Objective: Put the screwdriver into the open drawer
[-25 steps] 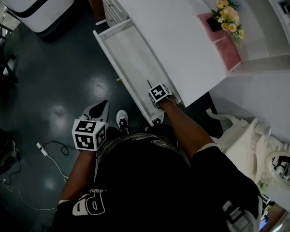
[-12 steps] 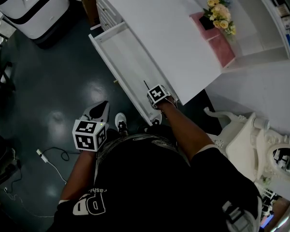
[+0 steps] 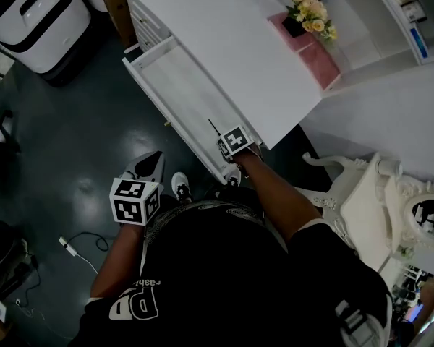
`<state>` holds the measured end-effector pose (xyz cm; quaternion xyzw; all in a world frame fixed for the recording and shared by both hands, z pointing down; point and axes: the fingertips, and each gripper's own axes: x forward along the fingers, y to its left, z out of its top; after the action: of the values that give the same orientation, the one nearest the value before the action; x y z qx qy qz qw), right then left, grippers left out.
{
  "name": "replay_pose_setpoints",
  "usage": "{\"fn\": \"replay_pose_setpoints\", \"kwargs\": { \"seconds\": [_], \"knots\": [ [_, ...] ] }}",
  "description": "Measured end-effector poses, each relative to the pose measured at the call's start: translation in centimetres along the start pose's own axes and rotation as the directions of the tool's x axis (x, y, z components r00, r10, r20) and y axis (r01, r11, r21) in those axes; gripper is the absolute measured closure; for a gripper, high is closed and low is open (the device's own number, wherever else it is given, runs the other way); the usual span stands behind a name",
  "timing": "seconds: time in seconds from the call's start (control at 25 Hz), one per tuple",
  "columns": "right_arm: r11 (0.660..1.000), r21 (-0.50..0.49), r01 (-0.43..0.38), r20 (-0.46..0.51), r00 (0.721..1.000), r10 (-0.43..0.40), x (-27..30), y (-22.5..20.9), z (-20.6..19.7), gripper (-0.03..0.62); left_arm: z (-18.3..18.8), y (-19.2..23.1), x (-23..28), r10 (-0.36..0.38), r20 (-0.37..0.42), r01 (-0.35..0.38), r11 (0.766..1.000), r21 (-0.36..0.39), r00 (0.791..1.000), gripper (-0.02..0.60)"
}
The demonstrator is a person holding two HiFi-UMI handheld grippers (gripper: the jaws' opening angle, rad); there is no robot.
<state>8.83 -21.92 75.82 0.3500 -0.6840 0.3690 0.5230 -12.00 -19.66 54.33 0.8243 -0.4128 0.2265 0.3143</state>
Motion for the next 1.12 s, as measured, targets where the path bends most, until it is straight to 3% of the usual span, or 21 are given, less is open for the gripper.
{"fn": "replay_pose_setpoints", "kwargs": {
  "seconds": [0.28,0.6,0.92,1.12],
  "knots": [
    [0.994,0.104,-0.025,0.208,0.978,0.003,-4.2,1.4,1.4,0.45,1.0,-1.2,0.2,-0.054,0.006,0.054,0.997,0.06,0.999,0.566],
    [0.977,0.2,-0.07,0.418,0.908,-0.021,-10.6,2.8,1.5,0.495,1.7,-3.1,0.3,-0.113,0.016,0.11,0.987,0.12,0.993,0.566],
    [0.965,0.238,-0.108,0.548,0.836,-0.041,-16.2,3.9,1.3,0.51,2.4,-4.7,0.4,-0.153,0.005,0.15,0.973,0.175,0.988,0.566],
    [0.957,0.253,-0.14,0.629,0.775,-0.053,-19.5,4.8,1.0,0.561,2.8,-6.0,0.5,-0.187,-0.003,0.184,0.962,0.201,0.982,0.566]
  ]
}}
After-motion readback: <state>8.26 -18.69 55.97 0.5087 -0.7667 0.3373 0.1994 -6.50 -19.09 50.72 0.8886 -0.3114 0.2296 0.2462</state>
